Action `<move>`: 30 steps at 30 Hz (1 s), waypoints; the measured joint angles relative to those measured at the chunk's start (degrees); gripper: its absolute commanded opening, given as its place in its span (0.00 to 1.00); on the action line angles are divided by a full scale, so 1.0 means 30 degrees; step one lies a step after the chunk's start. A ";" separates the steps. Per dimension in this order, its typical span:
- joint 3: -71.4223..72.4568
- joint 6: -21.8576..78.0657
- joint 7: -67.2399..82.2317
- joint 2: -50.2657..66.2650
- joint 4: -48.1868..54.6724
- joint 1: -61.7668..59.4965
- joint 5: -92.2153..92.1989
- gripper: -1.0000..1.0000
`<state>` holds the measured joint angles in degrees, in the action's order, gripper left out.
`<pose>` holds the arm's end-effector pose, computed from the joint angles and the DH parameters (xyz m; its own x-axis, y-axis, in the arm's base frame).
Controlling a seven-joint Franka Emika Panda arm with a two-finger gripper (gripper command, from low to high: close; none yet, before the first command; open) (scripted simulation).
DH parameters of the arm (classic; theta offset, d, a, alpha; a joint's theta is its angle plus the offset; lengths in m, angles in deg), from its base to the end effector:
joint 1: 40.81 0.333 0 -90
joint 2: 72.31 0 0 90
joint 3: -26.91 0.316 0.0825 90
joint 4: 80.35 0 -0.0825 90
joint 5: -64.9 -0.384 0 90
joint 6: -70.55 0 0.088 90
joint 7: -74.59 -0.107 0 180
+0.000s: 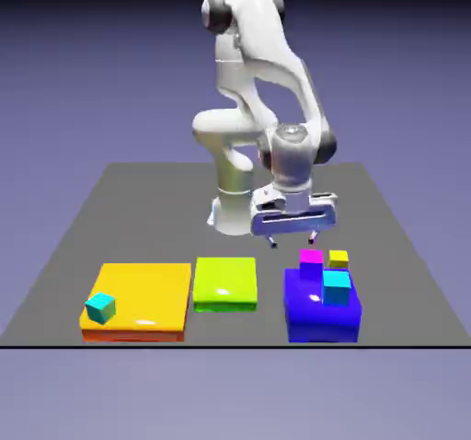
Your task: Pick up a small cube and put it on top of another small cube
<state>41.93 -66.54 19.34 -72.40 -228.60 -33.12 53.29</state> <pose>0.3874 0.1639 0.2446 0.7229 -0.6611 -0.2008 -0.6553 -0.7482 0.1040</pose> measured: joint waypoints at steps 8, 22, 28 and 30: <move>0.4066 0.3506 -0.4374 0.5537 0.2866 -0.1222 -0.1208 0.50; 0.5748 0.2547 -0.6639 0.9145 0.3752 -0.1491 -0.1420 0.00; 0.5084 0.5862 -0.5657 0.6390 0.6179 -0.2844 -0.2829 0.00; 0.4552 0.7436 -0.6186 0.5276 0.7208 -0.4228 -0.3675 0.00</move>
<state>55.58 -44.23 0.78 -56.58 -206.97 -45.80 42.26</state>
